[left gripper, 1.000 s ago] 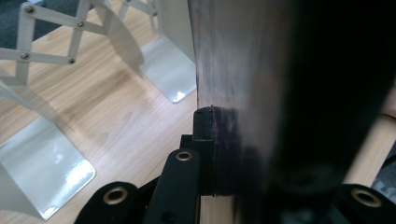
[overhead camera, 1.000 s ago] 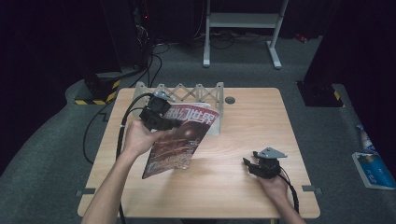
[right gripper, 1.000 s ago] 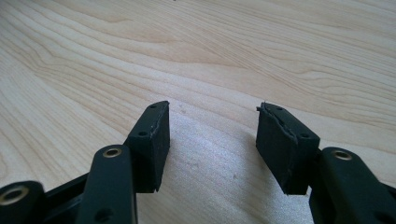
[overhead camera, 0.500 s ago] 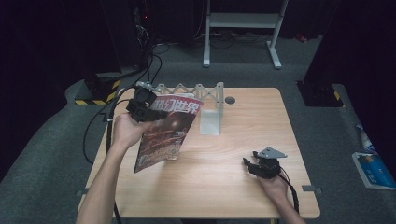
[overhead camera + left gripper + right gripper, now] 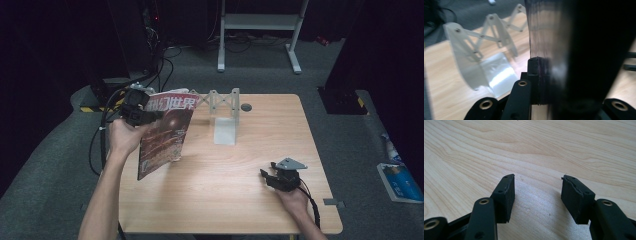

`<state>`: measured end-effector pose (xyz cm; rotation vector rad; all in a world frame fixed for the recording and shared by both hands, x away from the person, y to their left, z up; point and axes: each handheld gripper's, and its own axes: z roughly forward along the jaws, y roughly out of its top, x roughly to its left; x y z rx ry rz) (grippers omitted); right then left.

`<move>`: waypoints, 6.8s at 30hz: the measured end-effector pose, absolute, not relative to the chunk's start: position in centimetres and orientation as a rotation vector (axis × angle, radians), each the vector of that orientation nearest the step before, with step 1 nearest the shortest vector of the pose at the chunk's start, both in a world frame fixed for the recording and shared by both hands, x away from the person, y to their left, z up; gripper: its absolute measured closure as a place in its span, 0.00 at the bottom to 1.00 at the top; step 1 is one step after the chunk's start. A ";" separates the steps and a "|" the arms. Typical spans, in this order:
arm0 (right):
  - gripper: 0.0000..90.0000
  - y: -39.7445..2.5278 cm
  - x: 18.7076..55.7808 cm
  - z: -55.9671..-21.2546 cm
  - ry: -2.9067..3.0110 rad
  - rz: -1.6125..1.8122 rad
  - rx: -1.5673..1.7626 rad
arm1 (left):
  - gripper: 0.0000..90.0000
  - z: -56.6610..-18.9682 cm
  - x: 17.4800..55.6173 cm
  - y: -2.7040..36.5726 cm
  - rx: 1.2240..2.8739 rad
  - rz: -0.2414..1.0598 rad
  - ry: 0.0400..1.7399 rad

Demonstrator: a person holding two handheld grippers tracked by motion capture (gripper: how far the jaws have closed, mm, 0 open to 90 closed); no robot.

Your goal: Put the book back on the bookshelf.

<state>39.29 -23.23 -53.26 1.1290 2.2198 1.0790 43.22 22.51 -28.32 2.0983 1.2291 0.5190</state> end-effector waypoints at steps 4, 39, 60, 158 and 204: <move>0.49 -23.2 39.3 -53.3 2.220 1.079 1.129 | 0.92 -28.1 43.1 22.8 2.105 0.551 1.240; 0.49 -23.2 39.3 -53.3 2.220 1.078 1.129 | 0.93 -30.6 45.3 26.0 1.814 0.757 1.410; 0.49 -23.2 39.3 -53.2 2.220 1.078 1.132 | 0.93 -33.4 47.2 26.1 1.626 0.746 1.469; 0.49 -23.2 39.3 -53.3 2.221 1.080 1.129 | 0.93 -35.2 47.5 25.2 1.623 0.730 1.470; 0.49 -23.2 39.3 -53.3 2.220 1.083 1.135 | 0.84 -36.6 47.6 29.7 1.575 0.687 1.564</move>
